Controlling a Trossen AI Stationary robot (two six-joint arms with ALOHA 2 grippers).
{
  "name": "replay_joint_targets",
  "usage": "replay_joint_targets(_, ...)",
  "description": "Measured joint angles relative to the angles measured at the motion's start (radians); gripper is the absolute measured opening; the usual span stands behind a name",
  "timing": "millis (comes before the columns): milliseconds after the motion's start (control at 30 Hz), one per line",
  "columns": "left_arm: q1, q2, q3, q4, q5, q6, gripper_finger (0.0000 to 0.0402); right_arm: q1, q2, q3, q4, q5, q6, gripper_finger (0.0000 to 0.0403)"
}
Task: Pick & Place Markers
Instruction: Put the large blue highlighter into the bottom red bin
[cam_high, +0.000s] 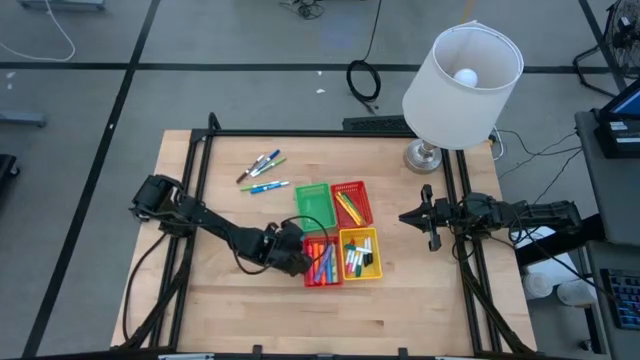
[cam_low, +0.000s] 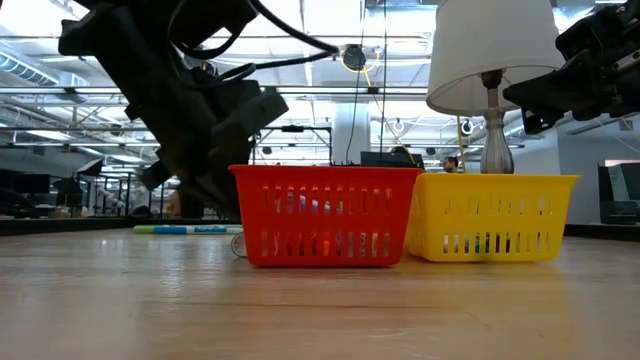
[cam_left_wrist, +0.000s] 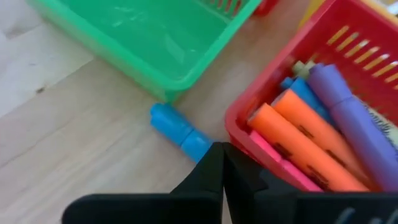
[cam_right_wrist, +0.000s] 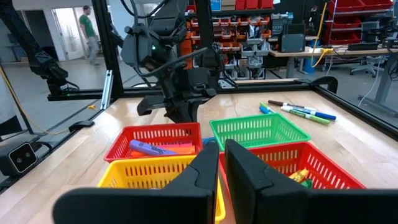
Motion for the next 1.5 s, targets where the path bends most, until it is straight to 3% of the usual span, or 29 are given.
replay_joint_targets(267, 0.004, 0.007, 0.000, 0.015, 0.004, 0.001, 0.0006, 0.000, 0.000, 0.000, 0.000, 0.000, 0.000, 0.0018)
replay_joint_targets(433, 0.022, 0.007, 0.001, 0.000, 0.082, -0.032, 0.0013, 0.000, 0.000, 0.000, 0.000, 0.000, 0.000, 0.0018)
replay_joint_targets(567, 0.026, 0.008, 0.000, -0.072, 0.158, -0.097, 0.0019, 0.000, 0.000, 0.000, 0.000, 0.000, 0.000, 0.0018)
replay_joint_targets(767, 0.025, -0.020, 0.001, -0.227, 0.162, -0.193, 0.0005, 0.000, 0.000, 0.000, 0.000, 0.000, 0.000, 0.0018)
replay_joint_targets(1000, -0.033, -0.188, 0.000, -0.326, 0.133, -0.044, 0.0004, 0.000, 0.000, 0.000, 0.000, 0.000, 0.000, 0.0018)
replay_joint_targets(1167, -0.117, -0.327, 0.009, -0.289, 0.217, 0.046, 0.0008, 0.000, 0.000, 0.000, 0.000, 0.000, 0.000, 0.0018)
replay_joint_targets(1333, -0.223, -0.328, 0.006, -0.291, 0.414, 0.250, 0.0009, 0.000, 0.000, 0.000, 0.000, 0.000, 0.000, 0.0018)
replay_joint_targets(1500, -0.288, -0.259, 0.005, -0.280, 0.406, 0.328, 0.0012, 0.000, 0.000, 0.000, 0.000, 0.000, 0.000, 0.0018)
